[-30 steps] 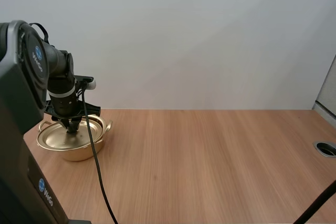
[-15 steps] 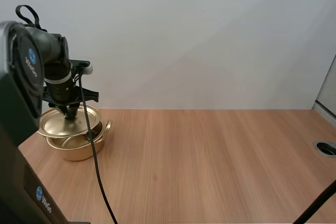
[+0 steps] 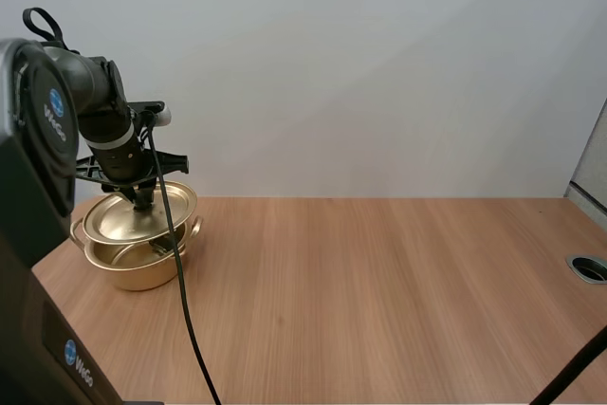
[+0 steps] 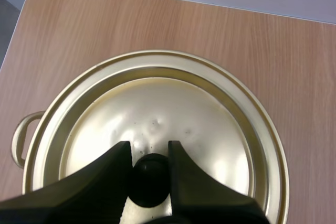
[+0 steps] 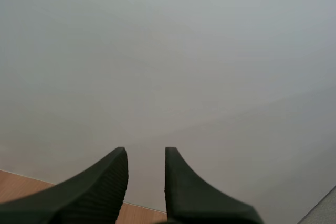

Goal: Open the pot, put the car inside, and close it

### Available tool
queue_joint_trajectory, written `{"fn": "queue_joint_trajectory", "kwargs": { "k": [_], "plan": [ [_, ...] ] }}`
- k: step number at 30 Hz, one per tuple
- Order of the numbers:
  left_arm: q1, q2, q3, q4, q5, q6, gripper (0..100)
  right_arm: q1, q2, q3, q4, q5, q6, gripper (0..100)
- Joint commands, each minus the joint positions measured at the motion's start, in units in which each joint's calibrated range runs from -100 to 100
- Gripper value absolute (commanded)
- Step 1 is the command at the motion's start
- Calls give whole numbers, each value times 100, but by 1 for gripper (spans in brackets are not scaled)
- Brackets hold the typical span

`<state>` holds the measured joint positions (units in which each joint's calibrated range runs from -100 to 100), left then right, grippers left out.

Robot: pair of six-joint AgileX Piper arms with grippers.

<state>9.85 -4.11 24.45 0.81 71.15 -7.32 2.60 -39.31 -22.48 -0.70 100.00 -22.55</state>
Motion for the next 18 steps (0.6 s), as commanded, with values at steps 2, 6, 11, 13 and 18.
{"fn": "queue_joint_trajectory", "kwargs": {
  "k": [2,6,11,13,18],
  "plan": [
    [5,20,6,27,-44,-1,0,-1,-4,-4,4,0,0,43],
    [5,20,6,156,-187,-1,0,-1,-4,-4,14,0,0,43],
    [5,46,6,561,-423,-131,0,-1,-4,-4,40,0,0,43],
    [5,108,6,567,-423,-131,0,-1,-4,-4,40,0,0,43],
    [5,461,6,567,-238,-176,0,-1,-4,-4,40,0,0,43]
  ]
}}
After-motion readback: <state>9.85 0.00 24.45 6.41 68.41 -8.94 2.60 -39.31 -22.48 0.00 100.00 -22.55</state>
